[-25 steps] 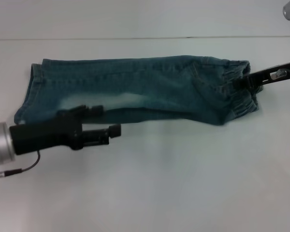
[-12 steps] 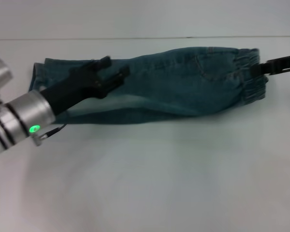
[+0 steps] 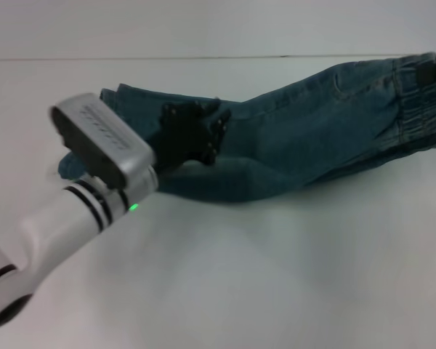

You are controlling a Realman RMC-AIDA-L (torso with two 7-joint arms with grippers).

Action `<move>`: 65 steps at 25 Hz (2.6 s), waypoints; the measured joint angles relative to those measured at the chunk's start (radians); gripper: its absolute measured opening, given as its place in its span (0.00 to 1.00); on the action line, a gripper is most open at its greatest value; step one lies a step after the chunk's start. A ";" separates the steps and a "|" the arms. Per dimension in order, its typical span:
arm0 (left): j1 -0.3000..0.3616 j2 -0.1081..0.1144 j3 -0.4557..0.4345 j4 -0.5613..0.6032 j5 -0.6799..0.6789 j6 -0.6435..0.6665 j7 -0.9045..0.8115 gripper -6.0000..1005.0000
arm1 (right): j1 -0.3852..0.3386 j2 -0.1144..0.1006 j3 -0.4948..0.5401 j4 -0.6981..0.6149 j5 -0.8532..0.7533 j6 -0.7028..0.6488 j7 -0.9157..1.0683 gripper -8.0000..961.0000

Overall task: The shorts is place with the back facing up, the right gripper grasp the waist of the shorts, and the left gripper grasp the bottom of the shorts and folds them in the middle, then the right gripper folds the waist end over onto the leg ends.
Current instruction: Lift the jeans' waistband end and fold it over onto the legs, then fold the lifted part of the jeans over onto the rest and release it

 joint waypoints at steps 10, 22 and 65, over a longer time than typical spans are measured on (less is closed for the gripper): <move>-0.063 0.000 -0.051 -0.181 0.018 -0.126 0.197 0.04 | -0.003 -0.011 0.045 -0.129 0.176 -0.158 0.094 0.08; -0.063 0.000 -0.230 -0.356 0.308 -0.175 0.224 0.01 | 0.056 -0.010 0.033 -0.161 0.237 -0.203 0.139 0.08; 0.482 0.000 -0.913 -0.128 0.559 0.360 0.087 0.69 | 0.352 0.132 -0.578 0.357 0.153 0.307 -0.073 0.22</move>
